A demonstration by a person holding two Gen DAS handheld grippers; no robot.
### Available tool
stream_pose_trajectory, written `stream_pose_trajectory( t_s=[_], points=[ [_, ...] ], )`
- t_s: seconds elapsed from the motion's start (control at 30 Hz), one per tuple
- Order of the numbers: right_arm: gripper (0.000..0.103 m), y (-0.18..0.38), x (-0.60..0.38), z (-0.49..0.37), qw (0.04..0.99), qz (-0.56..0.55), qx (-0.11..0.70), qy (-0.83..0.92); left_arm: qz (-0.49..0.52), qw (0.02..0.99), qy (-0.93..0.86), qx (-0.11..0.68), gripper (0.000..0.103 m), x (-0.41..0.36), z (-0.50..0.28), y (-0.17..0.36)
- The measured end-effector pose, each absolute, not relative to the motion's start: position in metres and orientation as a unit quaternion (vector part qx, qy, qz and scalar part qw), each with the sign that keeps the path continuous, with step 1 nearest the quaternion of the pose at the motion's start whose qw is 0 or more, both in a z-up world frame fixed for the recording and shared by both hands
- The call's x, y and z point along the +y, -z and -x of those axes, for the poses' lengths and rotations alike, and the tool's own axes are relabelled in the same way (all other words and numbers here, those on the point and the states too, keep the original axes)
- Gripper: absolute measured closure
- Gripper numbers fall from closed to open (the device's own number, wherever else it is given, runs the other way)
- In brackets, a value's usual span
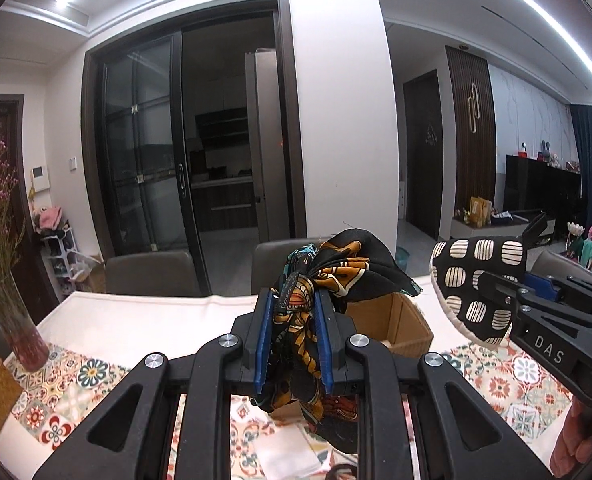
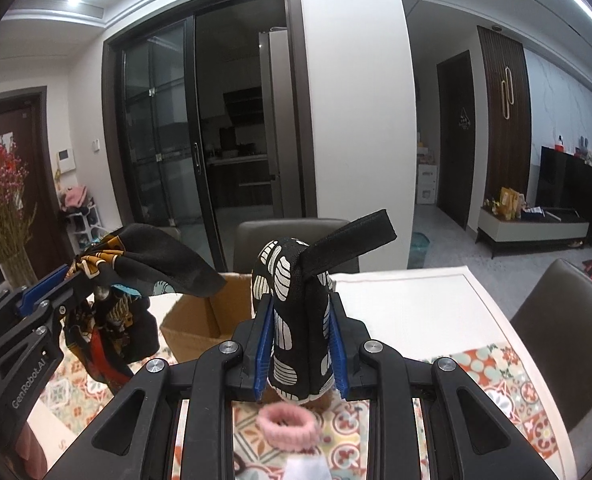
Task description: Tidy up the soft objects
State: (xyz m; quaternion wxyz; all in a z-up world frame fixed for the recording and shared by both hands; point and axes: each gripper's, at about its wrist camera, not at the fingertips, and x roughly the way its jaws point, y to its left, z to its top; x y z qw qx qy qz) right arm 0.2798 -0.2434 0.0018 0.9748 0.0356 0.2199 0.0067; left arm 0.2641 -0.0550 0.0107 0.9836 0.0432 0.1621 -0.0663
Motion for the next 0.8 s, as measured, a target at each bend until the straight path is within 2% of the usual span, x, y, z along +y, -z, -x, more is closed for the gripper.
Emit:
stream_pose_trajectory(
  t_s=[0.8],
  points=[
    [0.078,-0.009,-0.235,-0.35,0.981,-0.023,0.189,-0.026,-0.034,0.984,0.09,0.146,0.082,-0.059,-0.344,-0.031]
  ],
)
